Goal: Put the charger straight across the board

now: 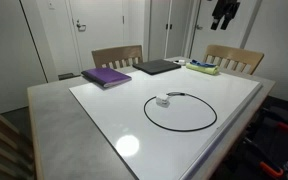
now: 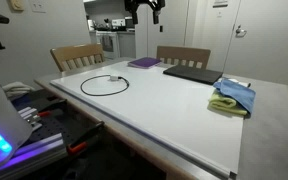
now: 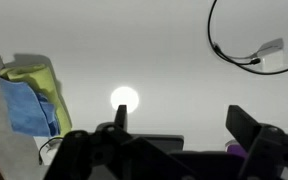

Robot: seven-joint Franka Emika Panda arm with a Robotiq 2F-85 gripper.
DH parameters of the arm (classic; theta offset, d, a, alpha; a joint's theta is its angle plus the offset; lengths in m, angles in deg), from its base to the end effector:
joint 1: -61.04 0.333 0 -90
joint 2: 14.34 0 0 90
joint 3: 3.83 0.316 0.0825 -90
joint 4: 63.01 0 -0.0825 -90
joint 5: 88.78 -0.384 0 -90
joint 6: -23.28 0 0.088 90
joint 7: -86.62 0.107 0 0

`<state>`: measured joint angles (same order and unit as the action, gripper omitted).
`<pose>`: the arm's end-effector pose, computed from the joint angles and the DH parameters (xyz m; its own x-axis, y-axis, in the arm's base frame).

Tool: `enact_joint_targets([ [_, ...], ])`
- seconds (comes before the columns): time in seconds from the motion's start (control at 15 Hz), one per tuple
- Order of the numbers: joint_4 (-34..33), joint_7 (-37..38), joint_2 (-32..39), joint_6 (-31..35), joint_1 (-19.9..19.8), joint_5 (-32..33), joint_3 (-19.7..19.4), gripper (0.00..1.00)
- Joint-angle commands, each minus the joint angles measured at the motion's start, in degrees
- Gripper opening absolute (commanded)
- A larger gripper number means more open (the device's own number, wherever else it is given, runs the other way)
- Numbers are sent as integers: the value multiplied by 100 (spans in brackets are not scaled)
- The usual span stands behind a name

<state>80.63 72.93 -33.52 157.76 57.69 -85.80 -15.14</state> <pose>0.4285 -0.1135 0.4164 0.9852 0.0229 0.1696 0.0200 -0.9996 0.0189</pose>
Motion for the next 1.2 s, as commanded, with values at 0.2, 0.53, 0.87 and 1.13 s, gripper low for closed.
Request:
enact_joint_targets([
  [0.2,-61,-43,74,-14,-54,-43,91,100],
  [0.53,-397,-133,505,-14,122,-110,238,100],
  [0.87,-894,-343,1124,-60,336,-177,439,100],
  [1.13,-1288,-596,1676,-68,425,-257,635,100],
])
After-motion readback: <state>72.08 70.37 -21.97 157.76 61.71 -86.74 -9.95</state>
